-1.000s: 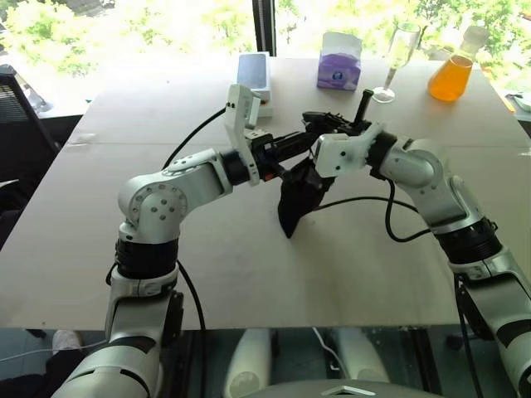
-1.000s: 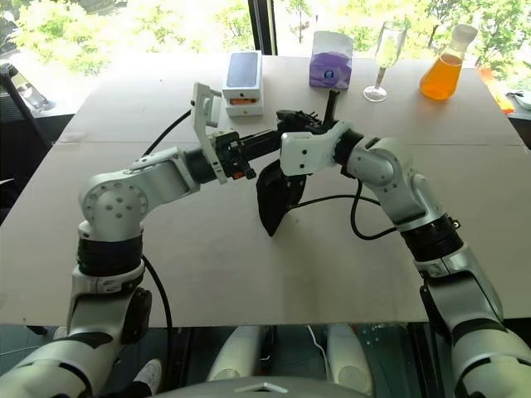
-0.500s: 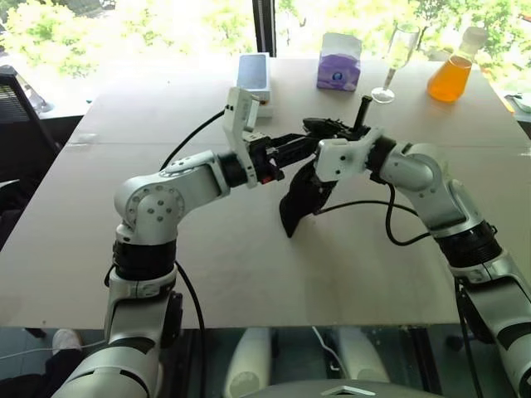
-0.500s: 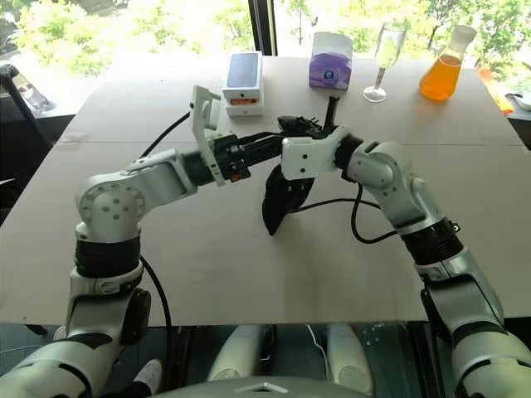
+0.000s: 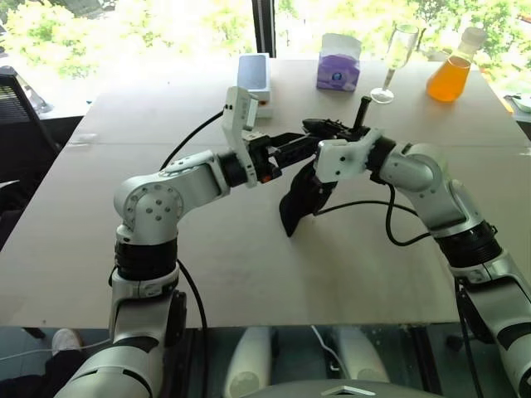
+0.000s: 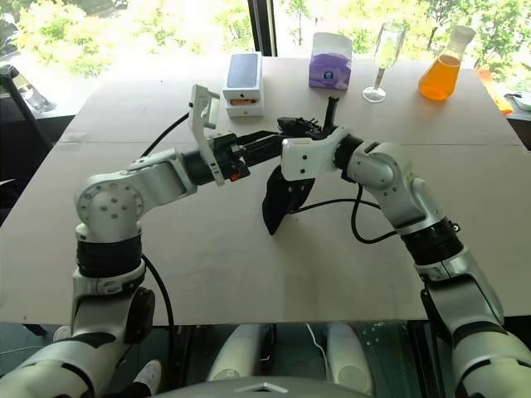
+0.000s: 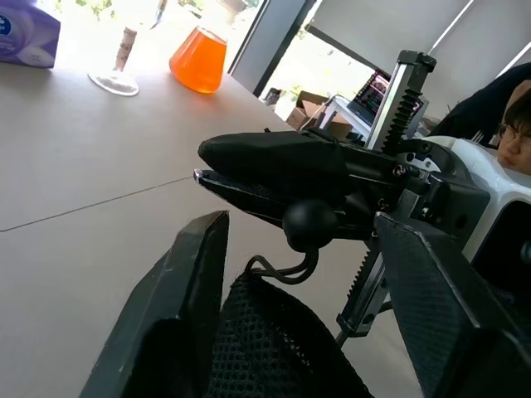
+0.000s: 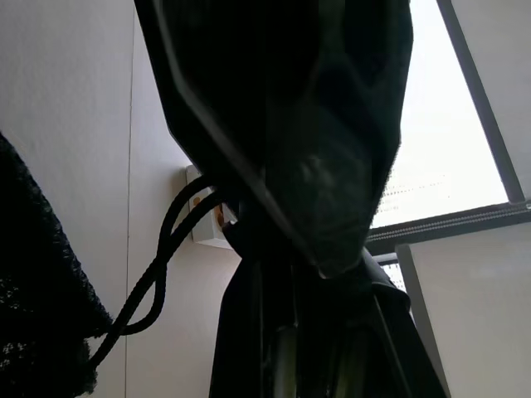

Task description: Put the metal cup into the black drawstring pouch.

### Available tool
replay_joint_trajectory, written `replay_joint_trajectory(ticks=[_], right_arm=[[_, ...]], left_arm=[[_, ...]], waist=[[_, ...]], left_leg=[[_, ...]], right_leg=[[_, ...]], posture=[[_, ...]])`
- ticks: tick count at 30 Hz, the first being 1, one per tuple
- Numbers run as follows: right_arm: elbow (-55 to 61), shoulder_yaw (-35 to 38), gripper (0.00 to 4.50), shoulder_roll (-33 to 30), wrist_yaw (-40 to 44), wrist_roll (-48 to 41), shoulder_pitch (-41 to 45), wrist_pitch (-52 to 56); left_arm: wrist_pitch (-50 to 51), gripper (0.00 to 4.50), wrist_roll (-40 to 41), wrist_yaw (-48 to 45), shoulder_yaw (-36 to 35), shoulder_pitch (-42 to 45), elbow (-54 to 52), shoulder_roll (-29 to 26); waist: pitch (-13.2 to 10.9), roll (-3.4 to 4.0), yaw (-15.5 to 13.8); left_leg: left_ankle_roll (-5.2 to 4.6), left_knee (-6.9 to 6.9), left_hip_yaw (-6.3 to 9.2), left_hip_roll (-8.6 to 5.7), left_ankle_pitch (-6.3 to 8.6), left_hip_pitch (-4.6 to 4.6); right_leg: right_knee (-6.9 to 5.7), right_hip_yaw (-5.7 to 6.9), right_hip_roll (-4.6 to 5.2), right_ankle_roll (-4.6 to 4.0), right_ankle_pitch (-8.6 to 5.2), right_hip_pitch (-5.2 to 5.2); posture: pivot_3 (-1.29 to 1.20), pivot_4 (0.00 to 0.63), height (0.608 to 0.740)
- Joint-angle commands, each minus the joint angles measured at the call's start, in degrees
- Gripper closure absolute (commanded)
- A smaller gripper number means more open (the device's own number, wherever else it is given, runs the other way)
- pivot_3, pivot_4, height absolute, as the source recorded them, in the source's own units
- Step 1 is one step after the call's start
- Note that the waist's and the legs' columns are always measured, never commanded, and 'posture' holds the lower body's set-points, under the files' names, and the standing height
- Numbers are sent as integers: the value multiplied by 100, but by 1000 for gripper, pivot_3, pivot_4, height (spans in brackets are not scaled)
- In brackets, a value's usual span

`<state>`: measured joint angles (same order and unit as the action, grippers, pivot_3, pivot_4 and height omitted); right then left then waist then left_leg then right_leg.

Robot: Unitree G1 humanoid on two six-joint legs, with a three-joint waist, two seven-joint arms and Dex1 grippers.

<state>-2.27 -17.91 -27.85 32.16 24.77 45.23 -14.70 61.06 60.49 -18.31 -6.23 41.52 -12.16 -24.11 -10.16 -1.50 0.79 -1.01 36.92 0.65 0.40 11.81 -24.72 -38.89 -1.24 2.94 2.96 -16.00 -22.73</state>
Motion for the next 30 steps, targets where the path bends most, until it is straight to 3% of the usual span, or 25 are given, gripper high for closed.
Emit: replay_joint_trajectory(ticks=[1,2,3,13,21,30], right_arm=[[207,69,4500,-13,-3,-20,30,-72],[205,67,4500,-17,-1,-18,27,-74],[206,66,4500,-21,1,-17,23,-73],[149,126,4500,-30,-3,-72,-27,3],[-494,646,4500,-128,-194,-369,233,512],[-1229,973,4500,-461,-421,-602,548,997]], left_arm=[[-12,3727,82,-1,-137,172,-171,41],[-8,4213,103,5,-151,182,-169,53],[-2,4384,119,10,-161,187,-168,62],[136,4381,122,-9,-179,-25,-261,19],[350,4381,6,42,17,-913,-605,-115],[406,4381,-166,253,186,-1288,-678,-2]], waist=[[0,0,-1],[0,0,-1],[0,0,-1],[0,0,-1],[1,0,-2],[1,1,-19]], left_leg=[[0,0,0,0,0,0],[0,0,0,0,0,0],[0,0,0,0,0,0],[0,2,0,0,0,0],[0,5,-1,1,0,1],[-1,10,1,1,0,-1]], right_leg=[[0,0,0,0,0,0],[0,0,0,0,0,0],[0,0,0,0,0,0],[-1,0,0,0,0,0],[-4,-2,1,0,0,1],[-5,0,1,0,1,3]], posture=[[0,150,740],[0,150,740],[0,150,740],[0,150,740],[0,150,740],[0,150,740]])
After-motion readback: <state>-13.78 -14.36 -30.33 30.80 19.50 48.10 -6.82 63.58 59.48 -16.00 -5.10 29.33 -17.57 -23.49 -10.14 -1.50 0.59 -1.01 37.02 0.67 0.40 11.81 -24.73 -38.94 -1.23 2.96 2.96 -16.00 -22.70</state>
